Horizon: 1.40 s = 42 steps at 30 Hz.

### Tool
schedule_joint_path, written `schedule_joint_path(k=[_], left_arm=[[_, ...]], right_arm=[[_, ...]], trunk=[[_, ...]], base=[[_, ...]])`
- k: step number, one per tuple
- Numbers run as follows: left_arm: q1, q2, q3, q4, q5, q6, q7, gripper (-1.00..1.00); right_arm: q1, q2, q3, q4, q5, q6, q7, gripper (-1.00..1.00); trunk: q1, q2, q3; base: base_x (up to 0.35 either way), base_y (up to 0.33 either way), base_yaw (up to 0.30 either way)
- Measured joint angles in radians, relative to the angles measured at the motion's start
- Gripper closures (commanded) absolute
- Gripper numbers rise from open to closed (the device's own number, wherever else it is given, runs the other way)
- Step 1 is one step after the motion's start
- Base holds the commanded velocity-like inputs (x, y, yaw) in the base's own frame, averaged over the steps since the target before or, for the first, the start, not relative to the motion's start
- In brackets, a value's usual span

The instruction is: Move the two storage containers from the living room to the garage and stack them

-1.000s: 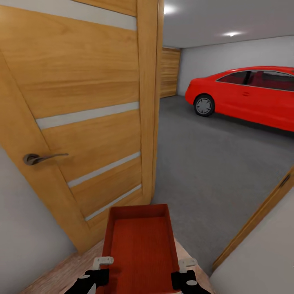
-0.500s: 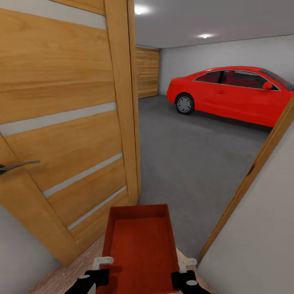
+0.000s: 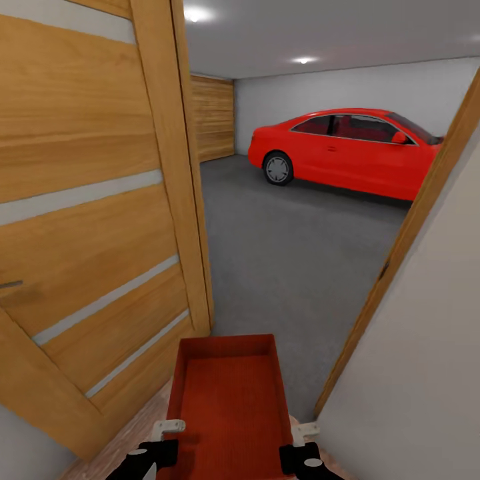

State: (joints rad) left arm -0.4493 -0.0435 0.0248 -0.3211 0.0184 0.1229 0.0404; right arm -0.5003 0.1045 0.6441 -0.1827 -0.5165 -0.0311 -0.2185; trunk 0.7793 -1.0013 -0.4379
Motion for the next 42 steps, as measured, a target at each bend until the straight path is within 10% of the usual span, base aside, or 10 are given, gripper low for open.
schedule_joint_path(k=[42], left_arm=[[0.0, -0.003, 0.001, 0.001, 0.0, -0.01, 0.001, 1.0]], right_arm=[[0.0, -0.005, 0.001, -0.01, 0.004, 0.0, -0.001, 1.0]], trunk=[[0.0, 0.0, 0.0]], base=[[0.05, 0.088, -0.169]])
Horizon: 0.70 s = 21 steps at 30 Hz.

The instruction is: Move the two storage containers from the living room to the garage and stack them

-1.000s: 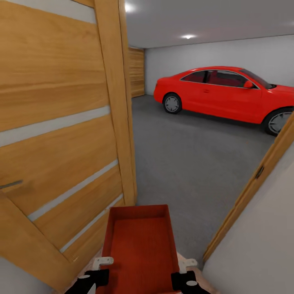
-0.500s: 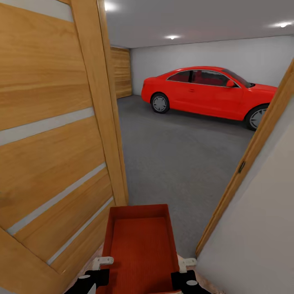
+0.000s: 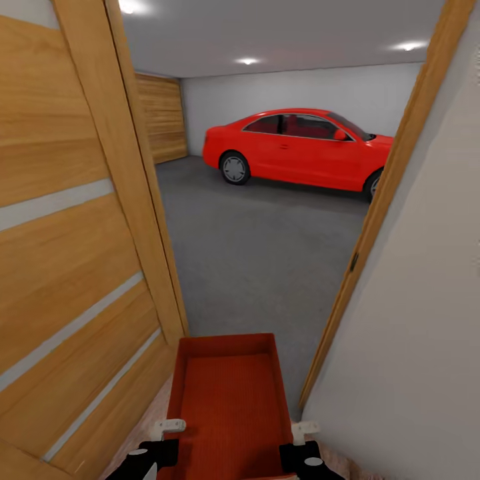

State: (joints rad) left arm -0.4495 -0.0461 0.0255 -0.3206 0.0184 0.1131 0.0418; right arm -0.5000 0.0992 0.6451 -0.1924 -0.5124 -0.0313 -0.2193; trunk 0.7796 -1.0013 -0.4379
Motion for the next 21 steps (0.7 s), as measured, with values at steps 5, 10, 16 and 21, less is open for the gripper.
schedule_joint_path(k=[5, 10, 16, 21], left_arm=[[0.0, 0.001, 0.001, 0.0, -0.002, 0.004, -0.001, 1.0], [0.0, 0.001, 0.001, 0.0, -0.003, 0.004, -0.001, 1.0], [0.0, 0.002, 0.0, 0.0, -0.001, 0.004, -0.002, 1.0], [0.0, 0.001, 0.0, 0.0, -0.001, 0.003, -0.001, 1.0]], right_arm=[[0.0, 0.002, -0.001, 0.004, -0.001, 0.0, 0.001, 1.0], [0.0, 0.002, -0.001, 0.004, -0.001, 0.0, 0.001, 1.0], [0.0, 0.003, -0.002, 0.004, 0.0, 0.0, 0.001, 1.0], [0.0, 0.002, -0.001, 0.003, 0.0, 0.0, 0.0, 1.0]], trunk=[[0.0, 0.0, 0.0], [0.0, 0.0, 0.0], [0.0, 0.0, 0.0], [0.0, 0.0, 0.0]], base=[[0.05, 0.232, -0.021], [0.089, 0.307, -0.002], [0.091, 0.303, 0.0], [0.029, 0.121, -0.05]])
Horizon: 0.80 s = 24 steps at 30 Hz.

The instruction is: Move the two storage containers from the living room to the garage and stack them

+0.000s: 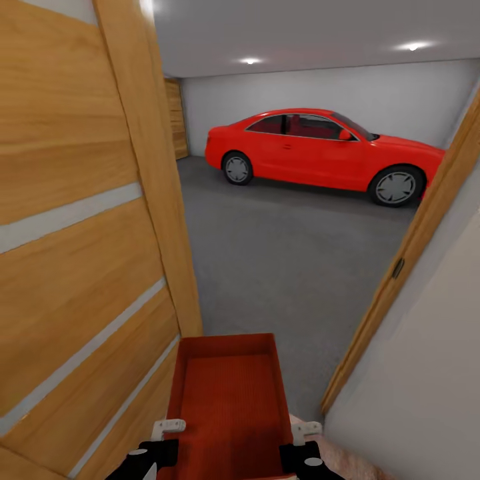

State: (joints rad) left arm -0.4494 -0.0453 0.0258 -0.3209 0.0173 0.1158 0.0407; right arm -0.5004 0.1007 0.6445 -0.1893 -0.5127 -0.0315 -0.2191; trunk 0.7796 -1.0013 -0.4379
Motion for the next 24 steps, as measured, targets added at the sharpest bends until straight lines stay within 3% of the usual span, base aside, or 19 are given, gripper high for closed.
schedule_joint_path(k=[24], left_arm=[[0.0, 0.0, -0.003, 0.0, 0.002, 0.001, 0.002, 1.0]], right_arm=[[0.0, -0.001, 0.0, -0.001, 0.0, 0.0, 0.0, 1.0]], trunk=[[0.0, 0.0, 0.0]], base=[[0.001, 0.003, -0.271]])
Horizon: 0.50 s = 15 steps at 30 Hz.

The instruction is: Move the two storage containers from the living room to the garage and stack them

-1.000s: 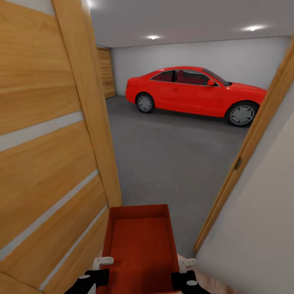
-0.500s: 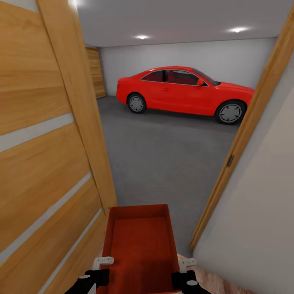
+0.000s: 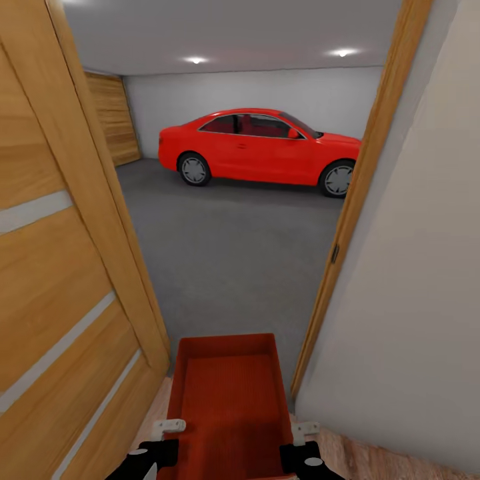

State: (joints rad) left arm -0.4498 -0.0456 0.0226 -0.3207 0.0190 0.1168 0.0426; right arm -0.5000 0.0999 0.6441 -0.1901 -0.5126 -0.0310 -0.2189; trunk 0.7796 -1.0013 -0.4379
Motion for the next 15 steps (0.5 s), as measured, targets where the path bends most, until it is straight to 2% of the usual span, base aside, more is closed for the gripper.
schedule_joint_path(k=[5, 15], left_arm=[[0.0, 0.0, 0.004, 0.0, -0.004, -0.001, -0.001, 1.0], [0.0, 0.001, 0.003, 0.0, -0.004, 0.004, -0.001, 1.0]], right_arm=[[0.0, 0.0, 0.0, 0.001, 0.0, 0.0, 0.0, 1.0], [0.0, 0.002, -0.001, 0.005, -0.001, 0.0, 0.001, 1.0]], trunk=[[0.0, 0.0, 0.0], [0.0, 0.0, 0.0]], base=[[0.011, 0.107, -0.175], [0.084, 0.312, -0.004]])
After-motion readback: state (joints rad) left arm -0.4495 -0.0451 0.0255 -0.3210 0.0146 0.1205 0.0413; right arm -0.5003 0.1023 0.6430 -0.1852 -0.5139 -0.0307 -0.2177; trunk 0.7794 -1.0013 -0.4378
